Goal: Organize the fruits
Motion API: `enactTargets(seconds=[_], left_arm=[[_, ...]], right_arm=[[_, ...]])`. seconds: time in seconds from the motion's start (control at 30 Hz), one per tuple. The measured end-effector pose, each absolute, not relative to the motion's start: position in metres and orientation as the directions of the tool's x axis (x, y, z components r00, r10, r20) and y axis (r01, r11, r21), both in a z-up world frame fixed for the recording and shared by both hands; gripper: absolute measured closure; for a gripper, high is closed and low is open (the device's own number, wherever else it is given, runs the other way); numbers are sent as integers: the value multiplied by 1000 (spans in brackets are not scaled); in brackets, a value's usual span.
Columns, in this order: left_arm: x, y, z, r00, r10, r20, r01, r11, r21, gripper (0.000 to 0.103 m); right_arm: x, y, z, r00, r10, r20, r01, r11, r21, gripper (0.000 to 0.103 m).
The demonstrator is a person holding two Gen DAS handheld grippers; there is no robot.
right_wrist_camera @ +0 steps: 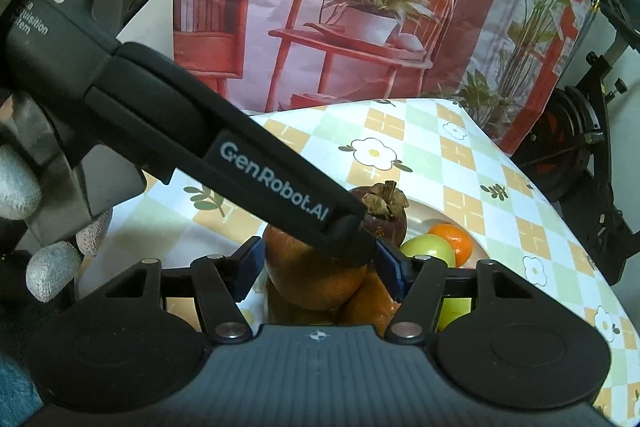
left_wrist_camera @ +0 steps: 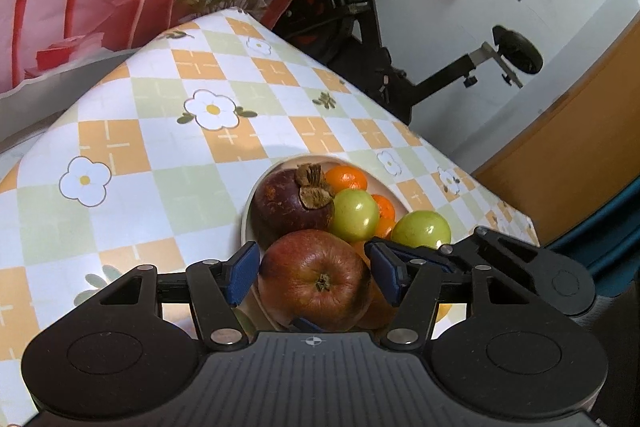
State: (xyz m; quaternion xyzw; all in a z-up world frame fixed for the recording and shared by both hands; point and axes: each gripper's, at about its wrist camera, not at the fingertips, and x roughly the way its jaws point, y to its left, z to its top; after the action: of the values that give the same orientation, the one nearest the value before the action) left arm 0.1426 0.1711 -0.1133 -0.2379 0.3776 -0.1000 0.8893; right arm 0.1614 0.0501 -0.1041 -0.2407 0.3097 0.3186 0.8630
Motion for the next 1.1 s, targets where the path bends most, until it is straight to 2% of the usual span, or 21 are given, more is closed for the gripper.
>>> enactTargets(seconds=[0.3,0.43,0.6,0.8,1.03,1.1], left_arm=[[133,172,-99,730,-339,-593,5,871,-492,37],[128,173,-93,748,-307,-589,-9,882,-471,29],[120,172,-85,762,-272,-587,-25,894,-447,26],[106,162,-66,797,-214,-564,-22,924,-382,16],[84,130,-36,838,-129,-530,-4,970,-242,11],[80,123,-29,843,-116,-525,-5,975,-223,11]], right_arm=[[159,47,-104,608,402,-684,-682,706,-191,41],[158,45,-103,612,407,-678,-670,722,-172,41],[155,37,-96,622,422,-659,-651,747,-136,39],[143,16,-81,670,425,-609,-595,798,-97,23],[119,-38,-54,756,423,-500,-474,880,28,3],[111,-57,-46,781,418,-465,-434,897,78,1]])
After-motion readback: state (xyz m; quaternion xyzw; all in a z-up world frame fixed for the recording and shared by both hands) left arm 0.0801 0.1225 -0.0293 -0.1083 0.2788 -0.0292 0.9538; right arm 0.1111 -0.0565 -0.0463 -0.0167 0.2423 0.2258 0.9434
